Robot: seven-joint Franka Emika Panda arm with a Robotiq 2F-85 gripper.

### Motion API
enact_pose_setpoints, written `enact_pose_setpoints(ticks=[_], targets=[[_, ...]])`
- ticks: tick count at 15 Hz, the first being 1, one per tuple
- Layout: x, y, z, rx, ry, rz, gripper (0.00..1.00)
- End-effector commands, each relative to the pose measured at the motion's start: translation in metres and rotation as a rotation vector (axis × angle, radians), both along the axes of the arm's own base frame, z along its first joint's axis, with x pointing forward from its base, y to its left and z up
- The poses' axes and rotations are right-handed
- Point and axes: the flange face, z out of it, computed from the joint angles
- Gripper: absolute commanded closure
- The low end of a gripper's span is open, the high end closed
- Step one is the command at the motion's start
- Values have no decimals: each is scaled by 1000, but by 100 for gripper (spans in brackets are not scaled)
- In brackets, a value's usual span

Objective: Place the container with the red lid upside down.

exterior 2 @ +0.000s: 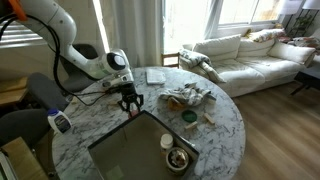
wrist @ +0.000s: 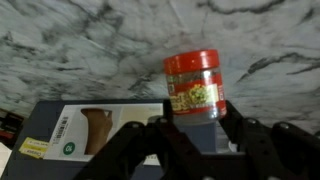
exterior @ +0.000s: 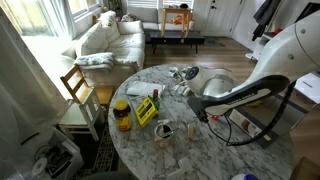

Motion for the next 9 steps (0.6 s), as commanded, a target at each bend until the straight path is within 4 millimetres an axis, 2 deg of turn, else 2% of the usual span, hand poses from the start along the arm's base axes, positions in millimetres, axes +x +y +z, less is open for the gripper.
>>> enact_pose_setpoints(ticks=[1, 9], targets=[[6, 9, -12, -99, -29, 13, 75], [6, 19, -24, -241, -40, 62, 75]])
